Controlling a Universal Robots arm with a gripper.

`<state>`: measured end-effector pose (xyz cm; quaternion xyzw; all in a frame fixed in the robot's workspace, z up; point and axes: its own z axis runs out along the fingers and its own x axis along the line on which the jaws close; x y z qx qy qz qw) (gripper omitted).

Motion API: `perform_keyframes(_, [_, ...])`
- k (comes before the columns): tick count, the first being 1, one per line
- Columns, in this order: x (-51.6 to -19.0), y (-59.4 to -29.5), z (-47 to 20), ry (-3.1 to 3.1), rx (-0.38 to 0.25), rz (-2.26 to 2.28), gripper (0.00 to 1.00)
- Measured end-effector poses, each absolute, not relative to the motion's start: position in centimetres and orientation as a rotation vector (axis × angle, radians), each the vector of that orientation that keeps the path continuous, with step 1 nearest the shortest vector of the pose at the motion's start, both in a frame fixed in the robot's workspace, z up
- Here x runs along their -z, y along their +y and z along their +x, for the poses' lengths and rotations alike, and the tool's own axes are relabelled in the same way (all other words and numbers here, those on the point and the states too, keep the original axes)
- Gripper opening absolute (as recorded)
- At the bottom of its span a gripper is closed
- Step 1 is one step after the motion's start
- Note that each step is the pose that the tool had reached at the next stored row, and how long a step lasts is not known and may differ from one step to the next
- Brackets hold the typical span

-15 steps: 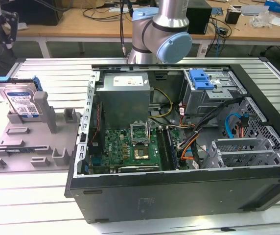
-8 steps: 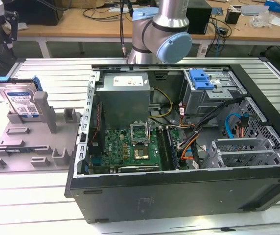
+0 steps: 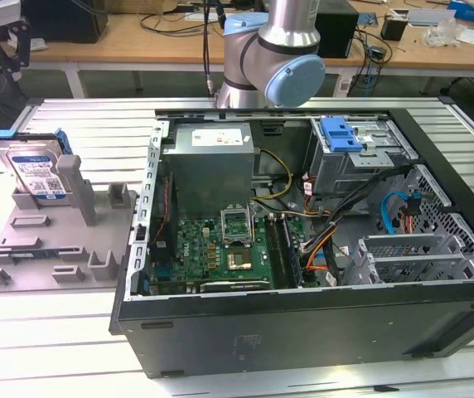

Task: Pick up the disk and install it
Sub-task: 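Pick up the disk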

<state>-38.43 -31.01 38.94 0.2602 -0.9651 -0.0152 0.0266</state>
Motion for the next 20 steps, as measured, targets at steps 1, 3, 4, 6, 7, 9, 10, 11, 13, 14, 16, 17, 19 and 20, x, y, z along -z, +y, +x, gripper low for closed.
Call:
perform_keyframes(1, [-38.94, -31.01, -38.43, -2.971, 0.046, 0.842, 0.48])
perform_keyframes(3, [-38.95, -31.01, -38.43, -2.957, 0.045, 0.888, 0.48])
perform_keyframes(4, [-38.94, -31.01, -38.43, -2.952, 0.044, 0.904, 0.48])
perform_keyframes(6, [-38.95, -31.01, -38.43, -2.939, 0.043, 0.943, 0.48])
perform_keyframes(7, [-38.94, -31.01, -38.43, -2.925, 0.042, 0.985, 0.48])
perform_keyframes(9, [-38.94, -31.01, -38.43, -2.901, 0.040, 1.051, 0.48])
perform_keyframes(10, [-38.95, -31.01, -38.43, -2.890, 0.039, 1.081, 0.48])
perform_keyframes(11, [-38.94, -31.01, -38.43, -2.880, 0.038, 1.106, 0.48])
perform_keyframes(13, [-38.94, -31.01, -38.43, -2.856, 0.036, 1.165, 0.48])
perform_keyframes(14, [-38.94, -31.01, -38.43, -2.840, 0.035, 1.204, 0.48])
perform_keyframes(16, [-38.94, -31.01, -38.43, -2.805, 0.033, 1.282, 0.48])
perform_keyframes(17, [-38.95, -31.01, -38.43, -2.783, 0.031, 1.328, 0.48])
perform_keyframes(19, [-38.94, -31.01, -38.43, -2.754, 0.029, 1.386, 0.48])
perform_keyframes(20, [-38.94, -31.01, -38.43, -2.741, 0.028, 1.412, 0.48])
